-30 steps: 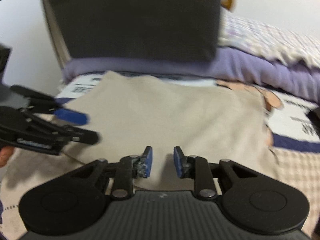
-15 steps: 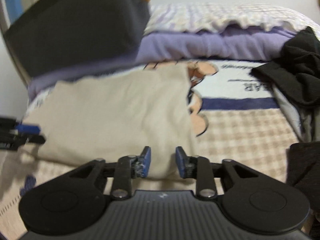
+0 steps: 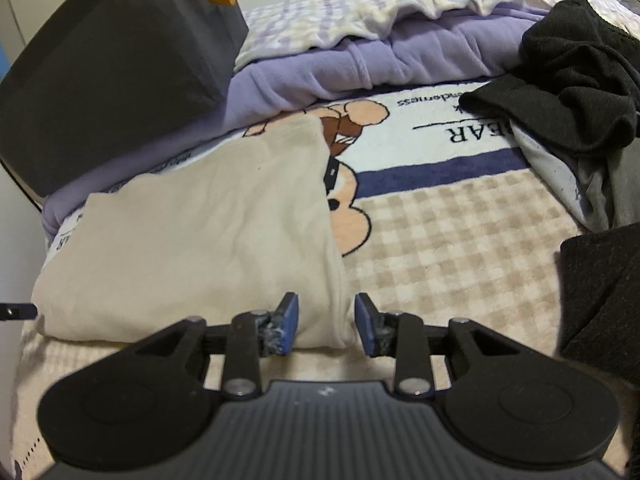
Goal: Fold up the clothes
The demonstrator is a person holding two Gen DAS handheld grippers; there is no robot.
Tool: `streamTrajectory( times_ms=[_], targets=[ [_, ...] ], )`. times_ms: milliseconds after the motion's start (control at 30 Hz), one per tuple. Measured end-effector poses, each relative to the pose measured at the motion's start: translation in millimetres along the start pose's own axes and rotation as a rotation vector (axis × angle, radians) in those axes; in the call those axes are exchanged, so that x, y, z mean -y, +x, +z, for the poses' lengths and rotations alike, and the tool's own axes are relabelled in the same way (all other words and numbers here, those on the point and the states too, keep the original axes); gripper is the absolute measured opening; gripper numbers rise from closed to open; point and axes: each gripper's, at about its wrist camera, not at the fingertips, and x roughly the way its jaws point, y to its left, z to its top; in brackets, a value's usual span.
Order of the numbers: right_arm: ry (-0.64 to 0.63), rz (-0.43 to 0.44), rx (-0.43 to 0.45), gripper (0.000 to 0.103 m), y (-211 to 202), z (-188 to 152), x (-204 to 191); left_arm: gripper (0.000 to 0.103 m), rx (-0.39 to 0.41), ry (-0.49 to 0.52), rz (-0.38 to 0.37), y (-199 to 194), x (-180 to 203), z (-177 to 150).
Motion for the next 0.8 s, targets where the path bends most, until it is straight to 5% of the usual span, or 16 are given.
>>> streamTrajectory(
  times_ms=[200, 300, 367, 467, 567, 667, 800],
  targets=[
    [0.027, 0.02, -0.006, 0.033, 2.7, 0.7, 2.9, 0.052, -0.016, -0.043, -0.025, 17.4, -11.6, -7.9],
    [0.033, 0.025, -0.022, 0.033, 8.4, 0.0, 4.8, 0.033, 0.018, -0.123, -0.089, 22.6, -25.0, -18.0],
    [0.031, 0.038, -0.028, 0.023, 11.0, 0.0, 5.1, 0.02, 0.038, -0.13, -0.119, 22.7, -27.8, -22.3],
    [0.029, 0.047, -0.018, 0.01, 10.5, 0.5, 2.7, 0.014, 0.074, -0.103, -0.114, 15.8, -24.1, -20.2],
    [0.035, 0.043, 0.012, 0.008, 5.4, 1.1, 1.9, 0.01, 0.069, -0.096, -0.085, 14.8, -22.6, -17.2],
    [0.059, 0.001, -0.016, 0.008, 10.7, -1.5, 6.4, 0.012, 0.017, -0.107, -0.077, 21.6, -26.1, -17.0],
    [0.039, 0.013, -0.029, 0.012, 9.4, -1.1, 1.2, 0.022, 0.047, -0.098, -0.09, 7.6, -25.3, -8.6]
  ],
)
